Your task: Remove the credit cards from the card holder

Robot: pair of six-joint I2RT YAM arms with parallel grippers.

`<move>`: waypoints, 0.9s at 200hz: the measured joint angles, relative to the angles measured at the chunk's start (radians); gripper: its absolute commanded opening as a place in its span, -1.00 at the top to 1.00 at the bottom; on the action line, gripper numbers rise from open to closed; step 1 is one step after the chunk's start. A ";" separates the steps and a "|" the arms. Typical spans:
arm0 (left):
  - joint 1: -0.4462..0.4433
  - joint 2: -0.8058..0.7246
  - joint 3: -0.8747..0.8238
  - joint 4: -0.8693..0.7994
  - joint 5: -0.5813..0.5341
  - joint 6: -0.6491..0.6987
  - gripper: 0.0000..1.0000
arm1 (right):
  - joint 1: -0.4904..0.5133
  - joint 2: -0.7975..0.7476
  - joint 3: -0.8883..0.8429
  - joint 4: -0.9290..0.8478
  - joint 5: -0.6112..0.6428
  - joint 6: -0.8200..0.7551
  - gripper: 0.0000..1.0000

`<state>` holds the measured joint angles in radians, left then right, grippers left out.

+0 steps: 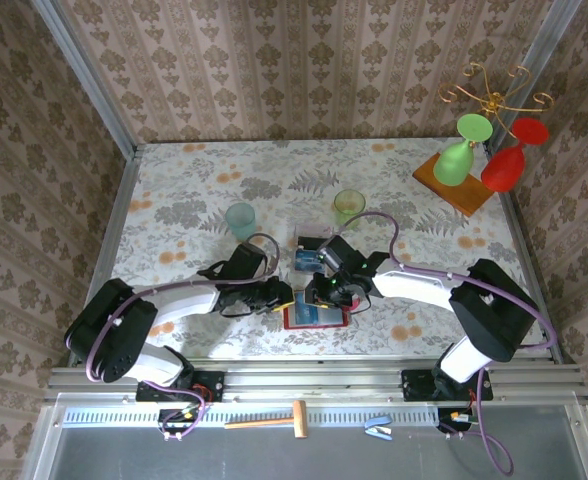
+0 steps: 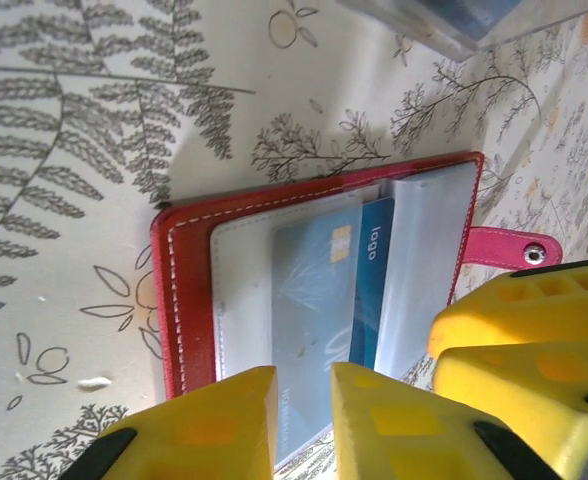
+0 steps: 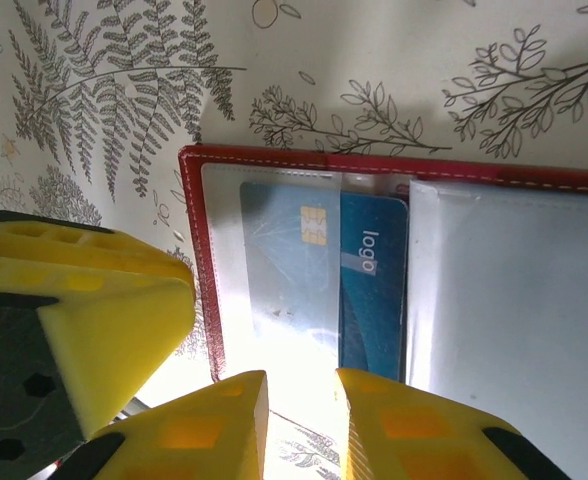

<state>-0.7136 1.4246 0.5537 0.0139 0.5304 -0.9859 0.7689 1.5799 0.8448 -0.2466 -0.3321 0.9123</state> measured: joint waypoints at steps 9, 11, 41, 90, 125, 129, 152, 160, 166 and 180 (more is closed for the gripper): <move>-0.002 0.000 0.004 -0.003 0.000 0.000 0.67 | -0.004 -0.002 -0.010 0.006 0.000 0.000 0.47; -0.002 0.000 0.005 -0.003 0.000 0.001 0.68 | -0.005 -0.002 -0.012 0.008 0.000 0.000 0.47; -0.022 0.020 0.011 0.002 0.003 0.002 0.80 | -0.016 -0.003 -0.040 0.021 -0.001 0.000 0.47; -0.033 0.067 0.011 0.006 0.004 -0.001 0.93 | -0.030 -0.003 -0.076 0.066 -0.021 0.007 0.47; -0.033 0.070 0.011 0.005 0.004 -0.001 0.97 | -0.033 -0.001 -0.083 0.090 -0.035 0.007 0.47; -0.033 0.071 0.011 0.006 0.003 -0.001 0.97 | -0.033 0.000 -0.083 0.092 -0.035 0.007 0.48; -0.033 0.086 0.010 0.011 0.005 -0.001 0.98 | -0.037 0.010 -0.086 0.106 -0.043 0.007 0.48; -0.033 0.088 0.010 0.016 0.005 -0.001 0.98 | -0.038 0.012 -0.089 0.110 -0.043 0.007 0.48; -0.033 0.089 0.010 0.017 0.005 -0.001 0.99 | -0.040 0.014 -0.090 0.112 -0.044 0.008 0.48; -0.033 0.090 0.010 0.020 0.008 -0.001 0.99 | -0.041 0.019 -0.093 0.118 -0.046 0.007 0.48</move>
<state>-0.7464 1.5150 0.5636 0.0338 0.5381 -0.9871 0.7280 1.5986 0.7517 -0.1287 -0.3782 0.9195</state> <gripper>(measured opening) 0.058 0.262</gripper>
